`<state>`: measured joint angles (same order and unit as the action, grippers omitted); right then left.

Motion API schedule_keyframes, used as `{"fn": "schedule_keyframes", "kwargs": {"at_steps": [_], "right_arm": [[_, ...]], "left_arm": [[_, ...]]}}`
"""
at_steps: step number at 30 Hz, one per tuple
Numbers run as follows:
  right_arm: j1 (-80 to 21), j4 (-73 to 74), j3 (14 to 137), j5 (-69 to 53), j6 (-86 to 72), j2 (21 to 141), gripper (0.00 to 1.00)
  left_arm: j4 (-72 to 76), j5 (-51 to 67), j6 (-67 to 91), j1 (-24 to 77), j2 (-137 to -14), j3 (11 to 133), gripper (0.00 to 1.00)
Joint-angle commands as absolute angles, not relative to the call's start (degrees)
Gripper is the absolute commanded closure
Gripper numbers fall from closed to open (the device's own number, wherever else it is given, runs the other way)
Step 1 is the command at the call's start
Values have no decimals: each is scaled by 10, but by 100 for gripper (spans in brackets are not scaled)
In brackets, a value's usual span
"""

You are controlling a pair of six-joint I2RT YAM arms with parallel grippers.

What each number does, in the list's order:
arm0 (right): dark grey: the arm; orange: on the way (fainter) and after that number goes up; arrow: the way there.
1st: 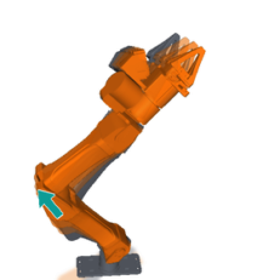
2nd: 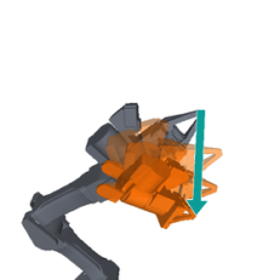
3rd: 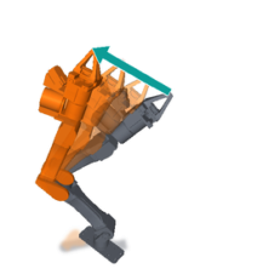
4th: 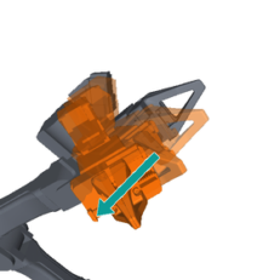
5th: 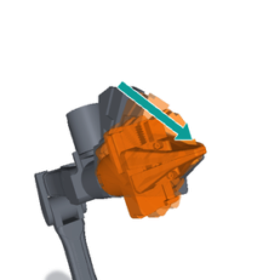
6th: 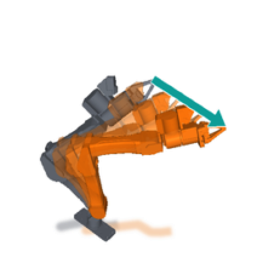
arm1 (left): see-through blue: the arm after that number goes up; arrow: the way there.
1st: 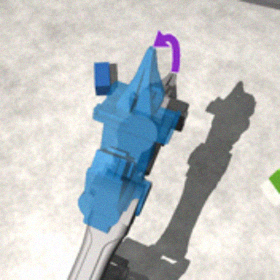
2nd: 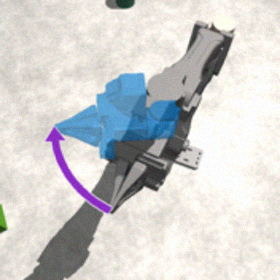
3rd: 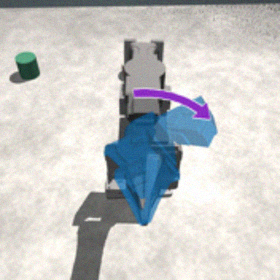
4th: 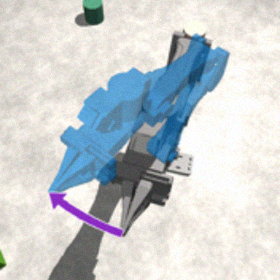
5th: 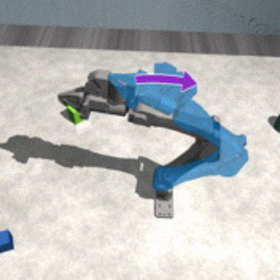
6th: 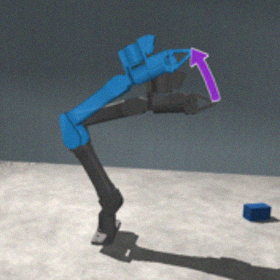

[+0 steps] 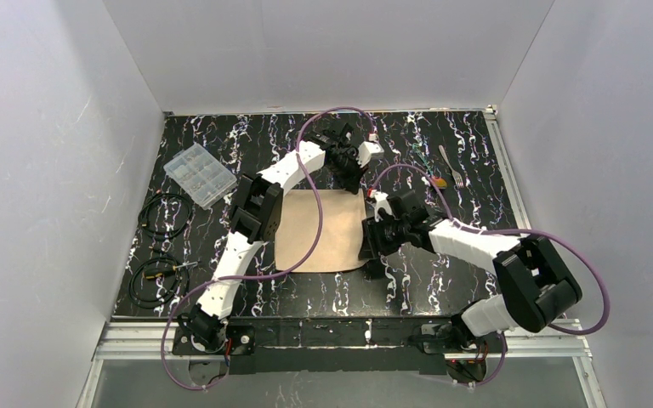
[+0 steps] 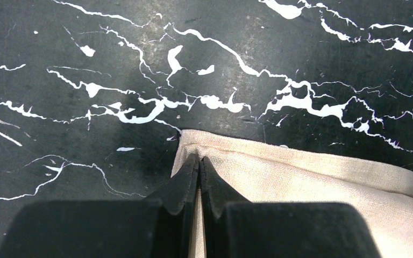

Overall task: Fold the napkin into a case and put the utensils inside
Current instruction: Pick up the lower triangle-folded napkin from the center of the board.

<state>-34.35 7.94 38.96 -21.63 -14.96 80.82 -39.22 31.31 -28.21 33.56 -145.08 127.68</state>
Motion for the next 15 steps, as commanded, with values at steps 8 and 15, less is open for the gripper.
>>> {"fn": "schedule_keyframes", "kwargs": {"at_steps": [8,15], "right_arm": [[-382,54,384,-181,-137,816,53],[-380,65,393,-162,-137,829,68]], "left_arm": [[-409,296,-277,320,-1454,1291,100],[-409,316,-285,319,-1445,1279,100]]}}
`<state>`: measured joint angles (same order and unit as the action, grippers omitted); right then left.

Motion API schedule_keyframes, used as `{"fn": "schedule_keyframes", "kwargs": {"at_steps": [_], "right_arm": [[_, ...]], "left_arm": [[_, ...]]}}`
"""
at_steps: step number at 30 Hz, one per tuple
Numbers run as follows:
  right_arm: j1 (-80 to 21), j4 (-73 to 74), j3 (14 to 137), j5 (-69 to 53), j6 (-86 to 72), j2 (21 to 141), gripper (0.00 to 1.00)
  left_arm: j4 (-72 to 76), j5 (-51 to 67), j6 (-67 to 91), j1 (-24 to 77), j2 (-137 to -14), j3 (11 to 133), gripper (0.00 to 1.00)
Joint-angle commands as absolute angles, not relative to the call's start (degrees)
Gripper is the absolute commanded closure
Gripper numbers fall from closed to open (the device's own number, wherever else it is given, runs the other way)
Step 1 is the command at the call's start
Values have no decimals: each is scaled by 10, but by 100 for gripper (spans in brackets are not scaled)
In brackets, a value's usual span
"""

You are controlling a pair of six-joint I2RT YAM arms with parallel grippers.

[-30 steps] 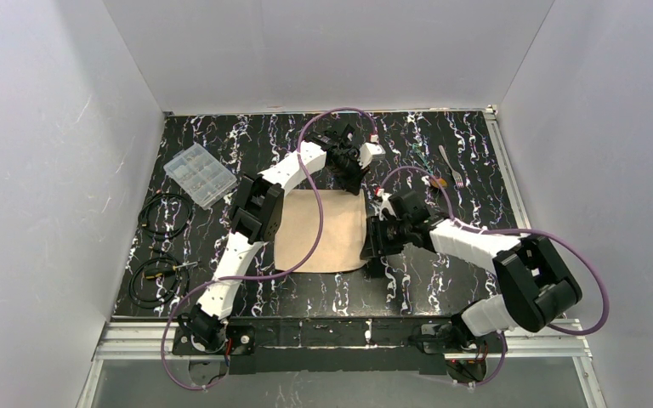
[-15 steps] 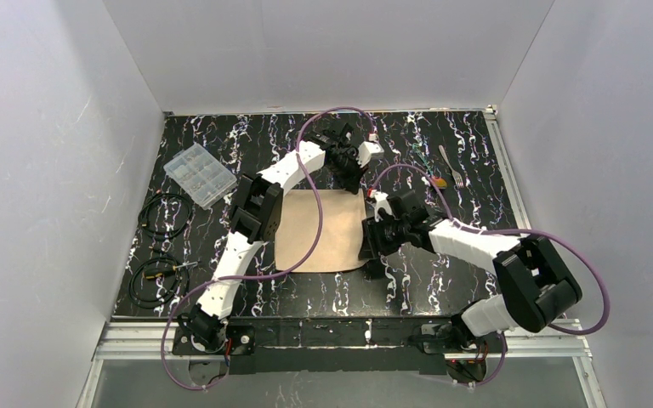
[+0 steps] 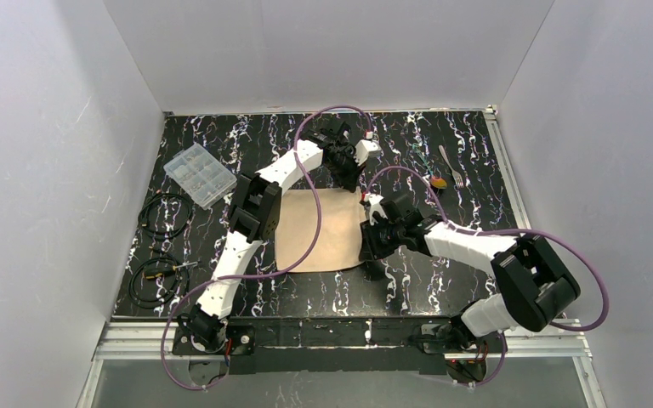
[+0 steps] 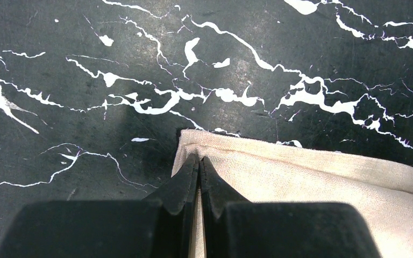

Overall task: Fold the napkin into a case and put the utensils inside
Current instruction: Pick up the lower triangle-folded napkin from the center of the board.

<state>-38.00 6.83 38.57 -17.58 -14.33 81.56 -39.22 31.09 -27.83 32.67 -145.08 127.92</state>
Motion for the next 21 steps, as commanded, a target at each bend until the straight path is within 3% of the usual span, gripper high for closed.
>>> {"fn": "schedule_keyframes", "kwargs": {"at_steps": [1,7,16,18,21], "right_arm": [[-376,65,396,-168,-140,835,73],[-326,53,405,-258,-186,857,99],[-275,36,394,-335,-243,888,99],[-274,48,396,-331,-242,907,99],[-270,71,402,-318,-236,933,99]], "left_arm": [[-410,320,-289,320,-1441,1276,100],[-407,324,-306,319,-1424,1260,100],[-373,312,-285,312,-1413,1255,100],[-363,294,-272,312,-1414,1254,82],[-343,268,-253,310,-1403,1242,67]]}}
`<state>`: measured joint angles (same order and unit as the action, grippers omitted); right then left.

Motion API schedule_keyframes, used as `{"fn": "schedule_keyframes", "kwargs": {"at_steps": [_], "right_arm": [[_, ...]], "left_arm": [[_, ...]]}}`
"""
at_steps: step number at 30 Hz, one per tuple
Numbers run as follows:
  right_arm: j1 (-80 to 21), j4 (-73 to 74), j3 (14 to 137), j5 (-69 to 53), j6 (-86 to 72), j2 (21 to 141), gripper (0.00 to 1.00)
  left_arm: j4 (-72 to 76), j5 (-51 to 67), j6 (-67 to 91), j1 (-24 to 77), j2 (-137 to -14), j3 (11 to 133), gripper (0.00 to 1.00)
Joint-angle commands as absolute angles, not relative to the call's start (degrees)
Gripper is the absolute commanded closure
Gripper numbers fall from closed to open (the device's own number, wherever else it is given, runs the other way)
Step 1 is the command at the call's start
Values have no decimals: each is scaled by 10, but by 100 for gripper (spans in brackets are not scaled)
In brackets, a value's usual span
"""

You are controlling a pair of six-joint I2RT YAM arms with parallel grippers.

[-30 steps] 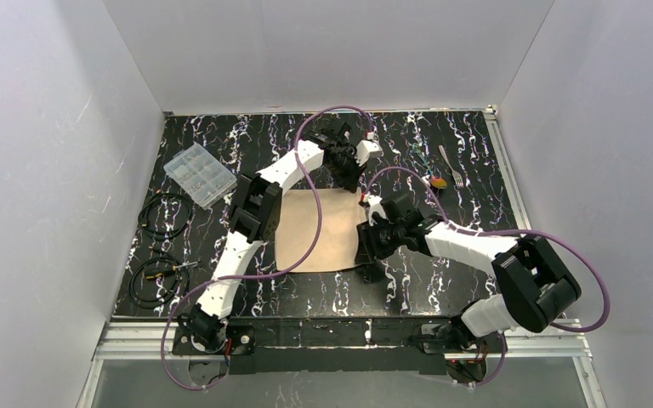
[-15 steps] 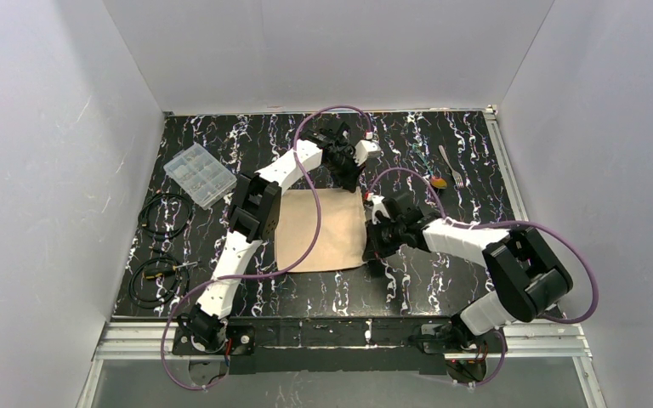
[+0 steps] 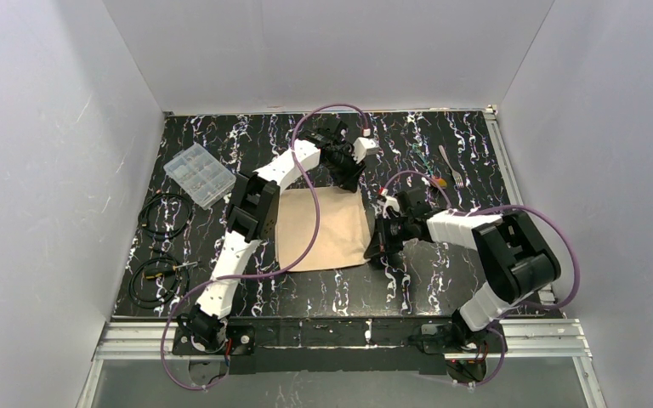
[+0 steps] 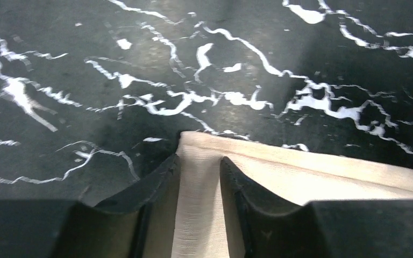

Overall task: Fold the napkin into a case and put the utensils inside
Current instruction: Pick up the lower triangle-folded napkin from the center of the board.

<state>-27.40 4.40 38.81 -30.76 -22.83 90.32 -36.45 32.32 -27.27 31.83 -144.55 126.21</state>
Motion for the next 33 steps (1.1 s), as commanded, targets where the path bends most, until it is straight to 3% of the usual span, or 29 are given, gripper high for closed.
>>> {"fn": "schedule_keyframes", "kwargs": {"at_steps": [1,3,6,8,9,10,12,15,23,26,29,33], "right_arm": [[-269,78,404,-315,-235,940,99],[-269,83,403,-314,-238,945,98],[-269,81,406,-316,-247,934,80],[-269,87,413,-315,-247,917,68],[-269,92,419,-314,-246,908,62],[-269,99,428,-313,-243,897,52],[-269,115,448,-309,-238,875,42],[-270,143,481,-298,-232,846,39],[-280,146,528,-287,-256,820,42],[-290,168,556,-258,-230,837,49],[-307,222,613,-187,-174,851,48],[-323,257,690,-107,-104,870,42]], "left_arm": [[-334,267,-247,306,-1395,1235,65],[-336,269,-232,299,-1387,1237,59],[-360,267,-228,288,-1378,1253,50],[-363,269,-231,280,-1361,1249,26],[-365,271,-231,277,-1351,1248,6],[-369,276,-231,273,-1340,1246,2],[-376,286,-234,267,-1313,1241,2],[-384,285,-245,259,-1258,1216,2],[-373,188,-186,213,-1094,1106,2],[-478,286,-247,195,-1056,1081,2],[-557,344,-351,199,-1008,977,8],[-537,347,-469,202,-912,779,15]]}}
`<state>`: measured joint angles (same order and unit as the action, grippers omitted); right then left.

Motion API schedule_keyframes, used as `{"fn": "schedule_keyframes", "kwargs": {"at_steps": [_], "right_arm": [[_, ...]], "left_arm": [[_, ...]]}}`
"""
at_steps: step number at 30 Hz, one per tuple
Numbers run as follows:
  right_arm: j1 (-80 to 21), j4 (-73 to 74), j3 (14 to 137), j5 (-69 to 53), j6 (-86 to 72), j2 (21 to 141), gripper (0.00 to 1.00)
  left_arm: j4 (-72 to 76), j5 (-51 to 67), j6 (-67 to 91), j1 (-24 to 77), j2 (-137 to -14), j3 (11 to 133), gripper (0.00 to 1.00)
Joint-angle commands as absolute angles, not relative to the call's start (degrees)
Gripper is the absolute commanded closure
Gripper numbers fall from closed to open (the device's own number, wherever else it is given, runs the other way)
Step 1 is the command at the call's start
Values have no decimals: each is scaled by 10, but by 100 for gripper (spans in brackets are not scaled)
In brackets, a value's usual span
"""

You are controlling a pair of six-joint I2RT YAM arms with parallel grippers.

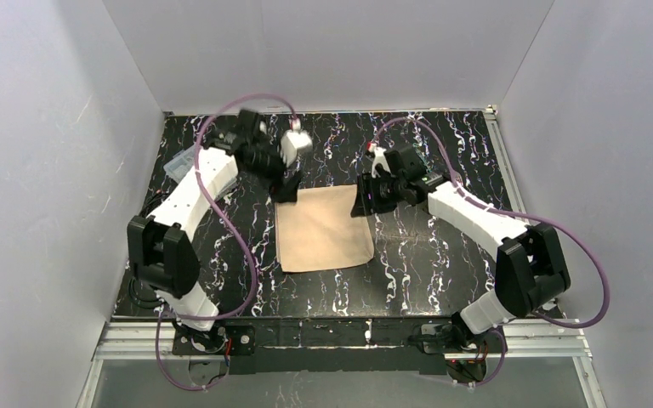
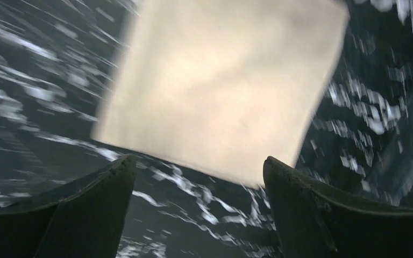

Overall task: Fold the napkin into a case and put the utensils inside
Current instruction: Pick up the lower triangle-folded napkin from the center of the board.

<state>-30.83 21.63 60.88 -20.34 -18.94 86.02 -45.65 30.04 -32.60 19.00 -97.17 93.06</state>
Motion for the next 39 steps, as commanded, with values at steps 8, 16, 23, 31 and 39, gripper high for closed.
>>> {"fn": "schedule_keyframes", "kwargs": {"at_steps": [8,16,23,31,39], "right_arm": [[-308,164,690,-4,-114,820,2],[-276,139,662,-59,-103,794,1],[-276,77,609,-30,-38,739,2],[-275,119,651,-80,25,761,8],[-288,207,657,-211,222,742,13]], "left_arm": [[-424,276,-719,249,-719,502,15],[-297,221,-772,310,-711,414,18],[-244,179,-799,340,-740,378,30],[-253,168,-809,346,-771,383,54],[-154,148,-783,352,-740,324,60]]}}
